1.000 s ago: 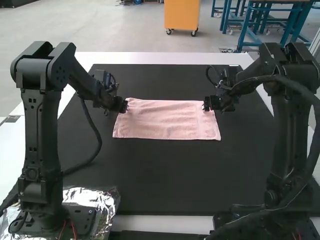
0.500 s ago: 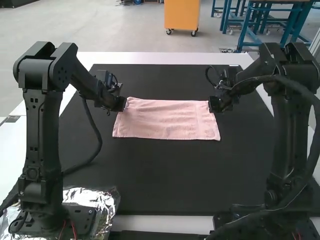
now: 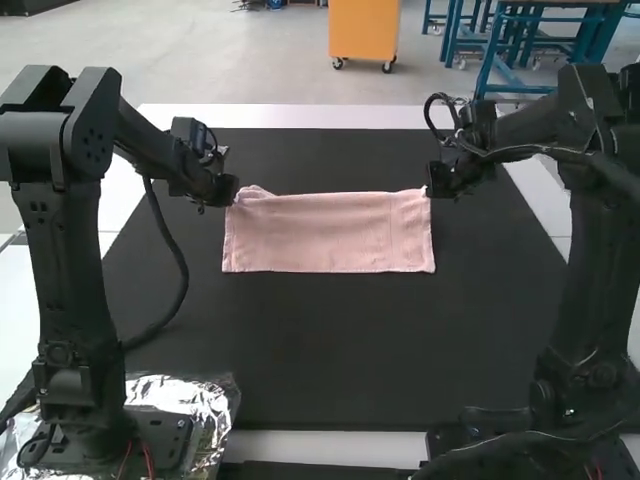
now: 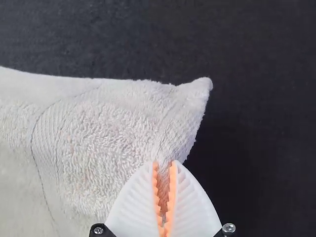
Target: Fold the towel.
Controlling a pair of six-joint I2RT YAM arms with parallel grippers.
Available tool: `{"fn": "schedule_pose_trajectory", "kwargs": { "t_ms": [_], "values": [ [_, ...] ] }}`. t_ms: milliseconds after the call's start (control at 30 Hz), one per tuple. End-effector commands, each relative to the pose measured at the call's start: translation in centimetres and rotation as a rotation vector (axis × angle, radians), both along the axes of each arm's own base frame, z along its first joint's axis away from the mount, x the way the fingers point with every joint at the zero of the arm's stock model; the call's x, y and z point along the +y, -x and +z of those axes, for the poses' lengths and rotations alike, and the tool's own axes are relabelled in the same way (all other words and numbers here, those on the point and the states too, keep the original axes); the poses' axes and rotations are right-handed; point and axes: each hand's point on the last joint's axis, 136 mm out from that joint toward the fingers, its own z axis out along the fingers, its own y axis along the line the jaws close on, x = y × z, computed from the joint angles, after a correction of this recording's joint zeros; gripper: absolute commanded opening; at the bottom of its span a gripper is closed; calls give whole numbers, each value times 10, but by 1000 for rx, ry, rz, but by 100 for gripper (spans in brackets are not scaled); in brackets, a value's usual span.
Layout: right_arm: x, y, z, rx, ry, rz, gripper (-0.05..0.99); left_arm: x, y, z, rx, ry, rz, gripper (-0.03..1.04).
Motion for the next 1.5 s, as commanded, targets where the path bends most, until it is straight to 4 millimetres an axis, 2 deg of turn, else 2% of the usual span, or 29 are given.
{"fn": "schedule_pose_trajectory", "kwargs": {
  "t_ms": [0,267,500,733,900,1000,1033,1067,1133,1167,1200,1233,1333,1467],
  "values": [
    [-20,10,5,4,-5,-28,-2,7,10,10,-10,-7,11,2],
    [-27,43,6,30,-17,-16,-2,-2,40,30,-20,-3,-8,2],
    [-31,73,5,48,-20,-4,-2,-9,72,35,-16,7,-9,2],
    [-37,101,-4,78,-21,-8,-2,-5,104,25,19,13,5,2],
    [-37,122,-25,131,-12,4,-2,-4,126,10,37,10,5,2],
    [-41,126,-41,118,4,-14,-2,-2,138,-6,49,-5,14,2],
    [-44,123,-45,102,18,-26,6,0,142,-12,51,-12,22,2],
    [-47,121,-49,96,35,-36,24,1,147,-19,55,-19,20,13],
    [-49,120,-52,102,47,-39,65,1,149,-24,30,-21,19,59],
    [-49,120,-51,102,50,-34,82,1,149,-24,22,-20,17,79],
    [-48,118,-48,99,52,-29,92,1,148,-22,18,-18,19,93],
    [-48,118,-46,101,53,-26,92,2,146,-19,8,-11,21,98],
    [-48,111,-34,91,45,-36,92,2,135,-3,-29,14,26,98],
    [-42,107,-27,98,31,-45,92,13,116,25,-105,28,62,98]
  ]
}}
